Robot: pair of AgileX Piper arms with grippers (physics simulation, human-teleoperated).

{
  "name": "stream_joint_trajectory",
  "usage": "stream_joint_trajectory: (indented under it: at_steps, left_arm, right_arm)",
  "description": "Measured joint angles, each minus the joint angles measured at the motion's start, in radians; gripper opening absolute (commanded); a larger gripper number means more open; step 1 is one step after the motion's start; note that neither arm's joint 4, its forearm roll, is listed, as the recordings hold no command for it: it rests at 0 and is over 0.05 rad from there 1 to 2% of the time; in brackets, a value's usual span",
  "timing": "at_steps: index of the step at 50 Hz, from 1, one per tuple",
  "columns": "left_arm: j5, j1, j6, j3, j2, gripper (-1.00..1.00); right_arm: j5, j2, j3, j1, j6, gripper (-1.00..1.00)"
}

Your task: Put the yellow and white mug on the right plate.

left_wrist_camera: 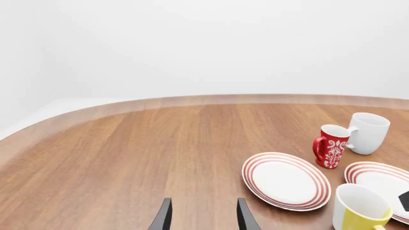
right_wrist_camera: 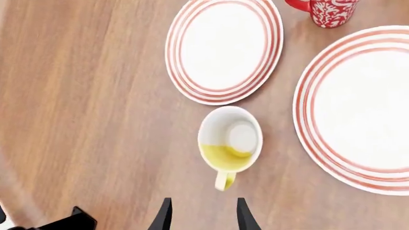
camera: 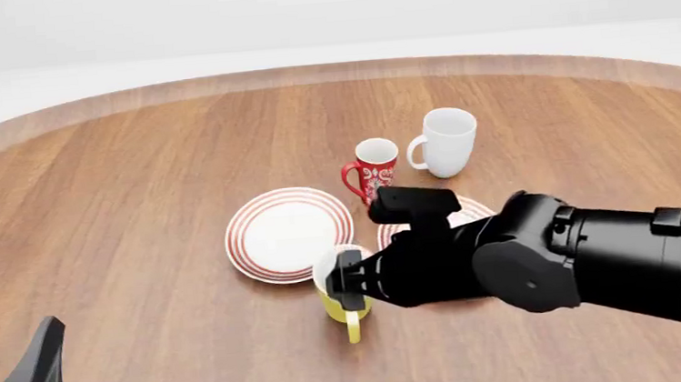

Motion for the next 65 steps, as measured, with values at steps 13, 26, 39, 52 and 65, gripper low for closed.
stream_joint_trajectory:
  at_steps: [13,26,39,52,65]
  left_arm:
    - [0.000,0.000,0.000,0.000,0.000,1.00]
    - [0.000,0.000,0.000,0.000,0.000,1.00]
    - [0.000,0.000,0.000,0.000,0.000,1.00]
    - [0.000,0.000,0.000,0.000,0.000,1.00]
    - [0.000,0.000,0.000,0.000,0.000,1.00]
  right_arm:
    - [-0.071,0.040,0.043,0.008,0.024,1.00]
    - [-0.126,0.075,0.067,0.004,0.029,1.00]
    - [-0.146,0.088,0.072,-0.002,0.023,1.00]
    - [-0.157,0.098,0.072,0.000,0.024,1.00]
    - [-0.178,0.122,0.073,-0.004,0.029,1.00]
